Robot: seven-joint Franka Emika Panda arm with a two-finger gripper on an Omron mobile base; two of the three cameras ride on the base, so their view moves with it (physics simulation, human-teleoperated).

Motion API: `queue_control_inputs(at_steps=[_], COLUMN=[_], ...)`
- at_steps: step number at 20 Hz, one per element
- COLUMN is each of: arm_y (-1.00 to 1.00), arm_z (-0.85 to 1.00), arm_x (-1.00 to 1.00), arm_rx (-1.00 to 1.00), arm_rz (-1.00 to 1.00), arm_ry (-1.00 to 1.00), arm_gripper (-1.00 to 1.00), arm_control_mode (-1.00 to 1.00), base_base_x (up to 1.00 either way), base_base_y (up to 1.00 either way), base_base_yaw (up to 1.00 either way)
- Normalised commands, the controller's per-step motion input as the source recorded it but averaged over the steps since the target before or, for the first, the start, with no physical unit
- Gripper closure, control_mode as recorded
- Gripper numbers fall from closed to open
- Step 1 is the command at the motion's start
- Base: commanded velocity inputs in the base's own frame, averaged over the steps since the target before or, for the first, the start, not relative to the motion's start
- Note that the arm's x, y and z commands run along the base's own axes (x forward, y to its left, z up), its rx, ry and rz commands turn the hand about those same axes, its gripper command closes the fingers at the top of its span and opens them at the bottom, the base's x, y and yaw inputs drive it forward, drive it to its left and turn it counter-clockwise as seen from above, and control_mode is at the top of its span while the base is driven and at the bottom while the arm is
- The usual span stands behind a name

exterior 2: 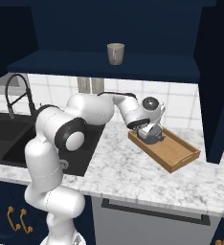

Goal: Pick the kettle from the counter and place it on the tray. Then pick the mug from the cabinet and place it on the tray. Then close the cabinet doors.

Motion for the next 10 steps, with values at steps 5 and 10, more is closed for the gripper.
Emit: queue_control_inputs(at_steps=[5,10], arm_y=[0.00,0.00], arm_z=[-0.03,0.18], arm_x=[0.00,0.00], arm_rx=[0.00,0.04], arm_rz=[0.00,0.00], arm_ry=[-0.07,-0.30], arm_gripper=[-1.00,-1.00], arm_control_mode=[-1.00,-1.00], base_base_x=[0.00,0.00], base_base_y=[0.00,0.00], base_base_yaw=[0.00,0.00])
